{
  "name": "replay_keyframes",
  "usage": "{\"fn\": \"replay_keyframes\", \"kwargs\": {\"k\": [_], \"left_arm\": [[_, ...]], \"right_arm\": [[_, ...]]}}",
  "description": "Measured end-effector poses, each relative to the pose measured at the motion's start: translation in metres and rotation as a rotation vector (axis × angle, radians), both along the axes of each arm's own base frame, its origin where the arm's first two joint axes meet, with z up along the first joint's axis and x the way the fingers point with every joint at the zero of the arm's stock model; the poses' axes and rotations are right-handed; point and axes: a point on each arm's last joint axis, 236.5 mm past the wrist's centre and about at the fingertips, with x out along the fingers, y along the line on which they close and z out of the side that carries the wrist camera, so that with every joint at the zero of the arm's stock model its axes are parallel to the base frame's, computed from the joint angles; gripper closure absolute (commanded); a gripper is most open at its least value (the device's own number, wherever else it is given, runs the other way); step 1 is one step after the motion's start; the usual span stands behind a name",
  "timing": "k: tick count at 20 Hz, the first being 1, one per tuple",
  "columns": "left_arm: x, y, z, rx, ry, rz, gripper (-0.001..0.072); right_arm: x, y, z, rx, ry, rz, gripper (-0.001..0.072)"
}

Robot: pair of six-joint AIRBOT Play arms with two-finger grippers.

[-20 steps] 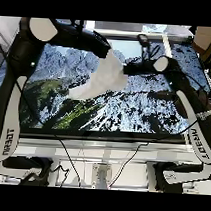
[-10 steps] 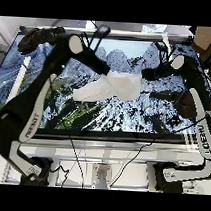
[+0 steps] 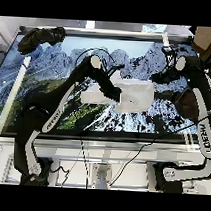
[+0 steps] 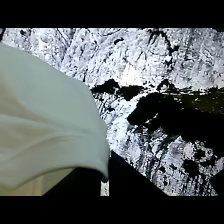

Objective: Fold the shirts.

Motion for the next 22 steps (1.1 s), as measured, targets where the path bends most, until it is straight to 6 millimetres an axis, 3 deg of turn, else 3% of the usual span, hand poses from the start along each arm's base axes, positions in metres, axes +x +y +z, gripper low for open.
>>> {"fn": "replay_keyframes", "kwargs": {"k": [1,6,10,13,15,18,22], "left_arm": [[0.002,0.003,-0.005,0.018,-0.009,-0.003,0.0410],[0.040,0.050,-0.032,0.167,-0.099,0.046,0.0409],[0.077,0.110,-0.042,0.265,-0.118,0.152,0.0410],[0.099,0.155,-0.045,0.303,-0.096,0.251,0.0410],[0.107,0.183,-0.046,0.325,-0.074,0.300,0.0410],[0.114,0.217,-0.046,0.342,-0.041,0.360,0.0410],[0.120,0.246,-0.046,0.352,-0.018,0.416,0.0410]], "right_arm": [[-0.001,-0.002,0.000,-0.005,0.002,-0.002,0.0254],[-0.003,-0.013,-0.001,-0.044,0.014,-0.006,0.0247],[-0.014,-0.014,-0.005,-0.054,0.061,0.007,0.0248],[-0.020,0.002,-0.007,0.004,0.091,0.050,0.0248],[-0.025,0.009,-0.008,0.028,0.109,0.082,0.0247],[-0.034,0.002,-0.011,0.049,0.149,0.098,0.0247],[-0.057,-0.006,-0.028,0.149,0.234,0.099,0.0248]]}}
